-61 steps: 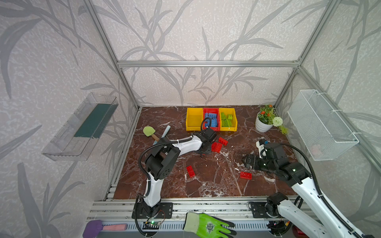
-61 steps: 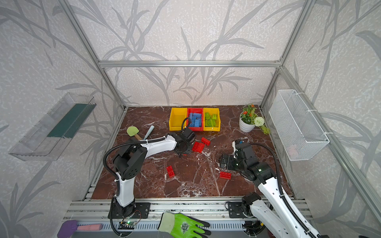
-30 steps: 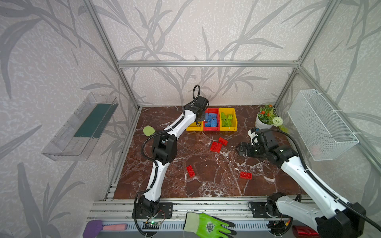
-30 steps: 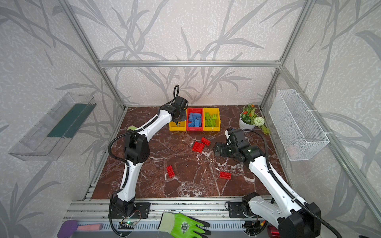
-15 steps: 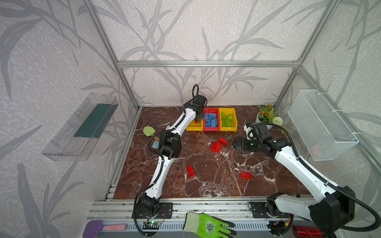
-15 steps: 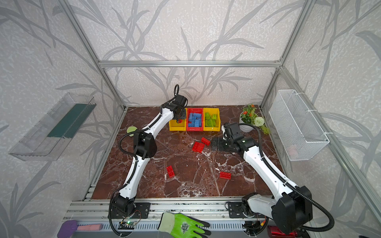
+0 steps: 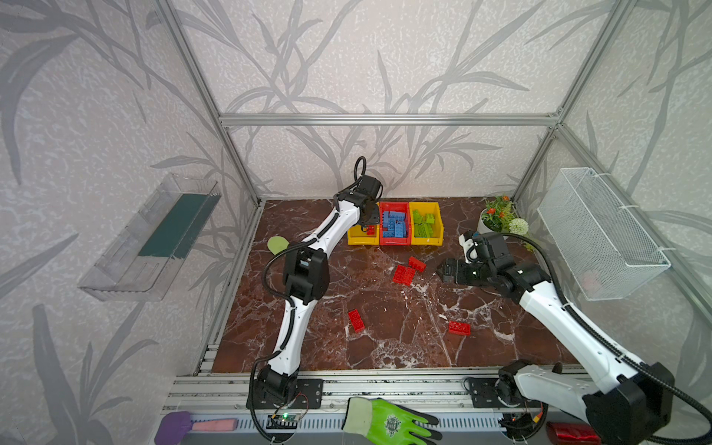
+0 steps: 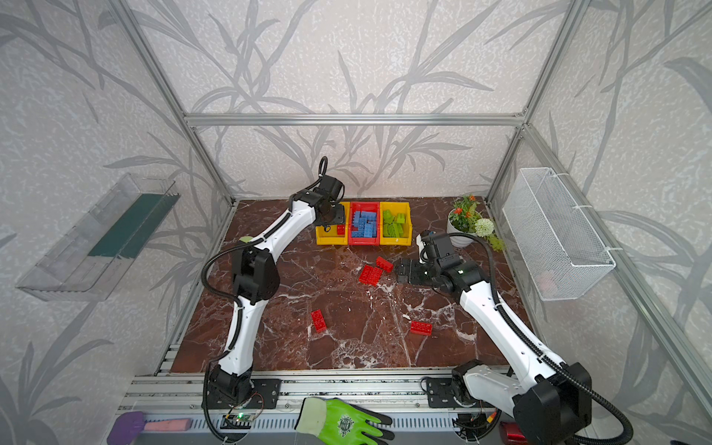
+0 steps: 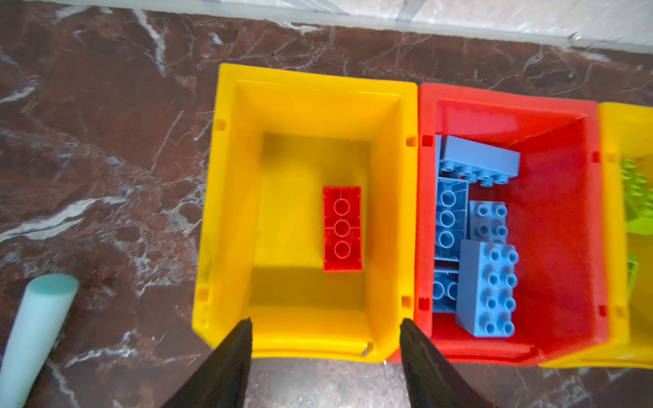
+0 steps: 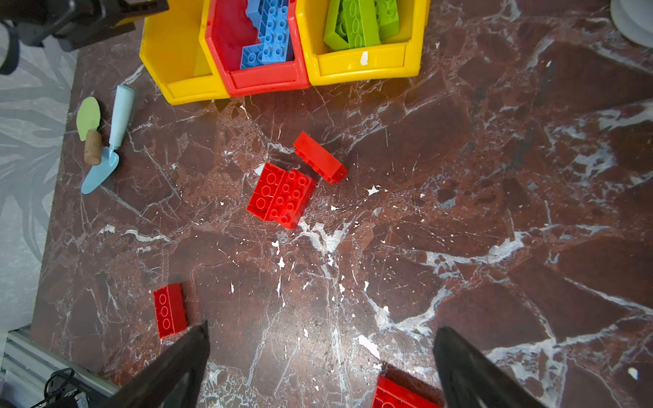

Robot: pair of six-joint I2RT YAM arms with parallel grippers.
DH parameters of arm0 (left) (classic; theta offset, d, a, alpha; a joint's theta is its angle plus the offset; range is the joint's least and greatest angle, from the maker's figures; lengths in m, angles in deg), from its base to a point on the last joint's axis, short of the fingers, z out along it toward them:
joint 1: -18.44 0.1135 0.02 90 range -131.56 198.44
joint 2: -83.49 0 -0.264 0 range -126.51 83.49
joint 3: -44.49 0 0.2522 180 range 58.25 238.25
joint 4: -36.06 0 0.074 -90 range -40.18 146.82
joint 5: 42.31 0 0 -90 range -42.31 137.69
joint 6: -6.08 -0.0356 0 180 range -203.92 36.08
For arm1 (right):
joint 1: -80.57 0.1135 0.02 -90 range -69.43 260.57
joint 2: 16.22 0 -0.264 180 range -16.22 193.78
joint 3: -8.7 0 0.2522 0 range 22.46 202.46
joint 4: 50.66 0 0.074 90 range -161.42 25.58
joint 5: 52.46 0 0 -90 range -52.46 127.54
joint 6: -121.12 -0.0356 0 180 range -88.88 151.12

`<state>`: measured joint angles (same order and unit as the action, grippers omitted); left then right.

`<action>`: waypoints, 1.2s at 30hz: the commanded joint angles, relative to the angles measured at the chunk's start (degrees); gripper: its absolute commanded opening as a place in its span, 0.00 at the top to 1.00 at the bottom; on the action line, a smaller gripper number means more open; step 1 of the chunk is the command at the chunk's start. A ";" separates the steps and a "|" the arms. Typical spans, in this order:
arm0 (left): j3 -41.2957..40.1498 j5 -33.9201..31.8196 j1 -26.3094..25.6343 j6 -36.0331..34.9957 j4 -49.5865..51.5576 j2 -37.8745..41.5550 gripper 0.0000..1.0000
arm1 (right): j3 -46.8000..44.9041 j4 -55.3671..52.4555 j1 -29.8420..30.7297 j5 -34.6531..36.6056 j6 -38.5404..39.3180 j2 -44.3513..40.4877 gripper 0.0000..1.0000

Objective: Sort the legos into containers by color
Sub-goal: Pick up the lego from the center of the table.

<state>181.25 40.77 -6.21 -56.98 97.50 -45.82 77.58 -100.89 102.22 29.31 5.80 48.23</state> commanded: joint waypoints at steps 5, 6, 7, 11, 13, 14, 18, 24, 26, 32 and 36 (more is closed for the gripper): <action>-30.48 -2.92 -3.97 8.07 -8.43 24.47 0.35 | -6.07 0.78 1.68 -1.80 -1.39 -5.49 0.01; -34.53 -4.27 -5.01 9.27 -8.32 27.22 0.35 | -6.62 0.85 2.10 -1.92 -1.40 -5.96 0.01; -37.83 -5.25 -6.16 10.30 -8.26 30.11 0.35 | -7.01 0.92 2.42 -2.32 -1.33 -6.13 0.01; -50.74 -10.56 -13.68 18.30 -6.49 40.81 0.35 | -6.87 0.54 3.73 -4.90 -0.42 -5.02 0.01; -56.14 -12.95 -18.46 23.75 -5.10 44.65 0.35 | -6.30 -0.22 4.30 -5.72 0.21 -4.43 0.01; -58.83 -14.05 -21.20 27.18 -4.51 46.40 0.35 | -5.95 -0.88 4.52 -6.28 0.63 -4.29 0.01; -68.44 -17.24 -29.33 40.24 -4.01 51.49 0.36 | -5.69 -3.66 5.24 -6.71 1.67 -5.35 0.01; -73.61 -18.57 -35.66 47.82 -4.75 51.46 0.36 | -7.63 -7.26 5.60 -5.46 1.51 -11.28 0.01; -73.66 -18.16 -36.00 48.66 -4.45 49.94 0.36 | -8.10 -8.11 5.59 -4.56 1.14 -13.19 0.01; -73.90 -19.10 -35.52 49.67 -3.74 47.67 0.36 | -9.72 -7.59 5.60 -2.77 -0.62 -16.18 0.01; -77.40 -16.37 -33.08 48.78 -8.39 48.59 0.36 | -10.71 -5.50 5.57 -2.91 -2.00 -15.66 0.01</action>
<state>106.17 24.83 -40.79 -9.66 90.75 2.17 67.63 -107.11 107.53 25.70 5.06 32.47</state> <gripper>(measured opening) 0.642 0.991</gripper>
